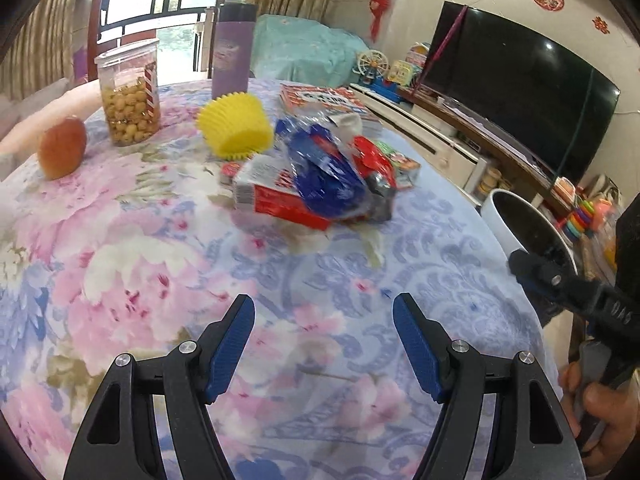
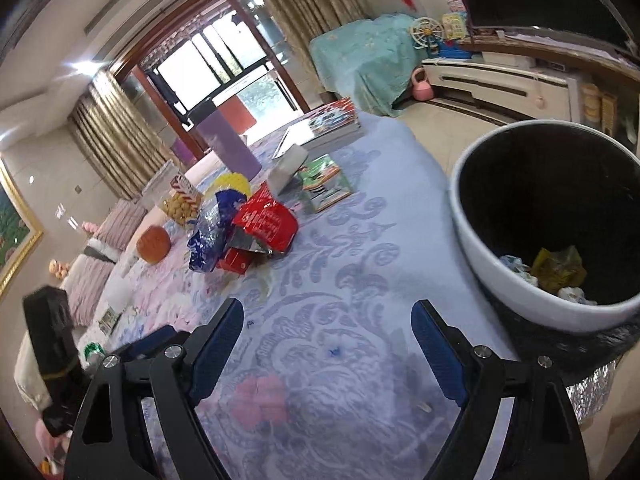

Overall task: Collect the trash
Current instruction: 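Move both open tools back over the table toward the trash, then grasp the blue plastic bag with the left tool while the right tool grasps the red chip bag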

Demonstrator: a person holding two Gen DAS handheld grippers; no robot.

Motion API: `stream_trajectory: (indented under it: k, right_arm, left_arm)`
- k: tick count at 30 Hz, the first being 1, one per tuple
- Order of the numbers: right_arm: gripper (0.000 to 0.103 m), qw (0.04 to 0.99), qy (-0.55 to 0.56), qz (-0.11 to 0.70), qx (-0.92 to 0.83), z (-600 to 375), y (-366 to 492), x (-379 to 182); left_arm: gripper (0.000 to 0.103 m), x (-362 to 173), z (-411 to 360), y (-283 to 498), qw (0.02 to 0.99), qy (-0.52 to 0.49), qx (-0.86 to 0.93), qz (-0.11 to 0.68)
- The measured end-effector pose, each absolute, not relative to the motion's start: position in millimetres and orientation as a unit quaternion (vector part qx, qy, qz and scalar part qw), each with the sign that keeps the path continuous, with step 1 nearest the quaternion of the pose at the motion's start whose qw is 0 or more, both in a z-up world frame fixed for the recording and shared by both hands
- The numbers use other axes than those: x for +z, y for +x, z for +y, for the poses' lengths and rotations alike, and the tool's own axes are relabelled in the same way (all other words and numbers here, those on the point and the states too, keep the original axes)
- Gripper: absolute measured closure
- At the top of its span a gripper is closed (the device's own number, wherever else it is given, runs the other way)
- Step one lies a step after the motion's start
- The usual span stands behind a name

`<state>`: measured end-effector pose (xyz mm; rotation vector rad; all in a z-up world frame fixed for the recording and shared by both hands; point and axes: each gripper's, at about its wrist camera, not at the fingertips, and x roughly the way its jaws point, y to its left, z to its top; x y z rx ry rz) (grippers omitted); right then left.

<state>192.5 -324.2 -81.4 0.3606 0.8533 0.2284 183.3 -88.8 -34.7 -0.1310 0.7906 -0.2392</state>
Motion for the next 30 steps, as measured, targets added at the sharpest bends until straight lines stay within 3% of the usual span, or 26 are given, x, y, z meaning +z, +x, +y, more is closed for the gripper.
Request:
stream_trajectory:
  k: [5, 11, 19, 22, 25, 26, 27, 30]
  right_arm:
    - [0.019, 0.888, 0.144, 0.419, 0.125, -304, 209, -91]
    - [0.04, 0.879, 0.145, 0.431, 0.145, -295, 232, -100]
    - [0.04, 0.876, 0.138, 0.431, 0.169, -278, 259, -100]
    - [0.047, 0.875, 0.13, 0.432, 0.173, -269, 270, -103]
    - [0.069, 0.875, 0.127, 0.433, 0.176, -263, 282, -108]
    - [0.086, 0.875, 0.127, 0.433, 0.178, -263, 286, -109]
    - [0.095, 0.874, 0.128, 0.434, 0.178, -263, 288, -110]
    - [0.1, 0.877, 0.142, 0.427, 0.172, -274, 286, -108]
  left_arm:
    - [0.032, -31, -87, 195, 0.917, -0.059, -0.111, 0.379]
    - [0.032, -35, -72, 221, 0.915, -0.065, -0.117, 0.382]
    - [0.032, -36, -54, 242, 0.912, -0.082, -0.115, 0.386]
    - [0.032, -38, -56, 248, 0.911, -0.08, -0.118, 0.387]
    - [0.032, -37, -60, 251, 0.911, -0.08, -0.126, 0.385]
    - [0.032, -37, -61, 251, 0.911, -0.081, -0.129, 0.384]
    - [0.032, -36, -63, 253, 0.91, -0.081, -0.132, 0.384]
    - [0.032, -34, -70, 258, 0.91, -0.083, -0.142, 0.38]
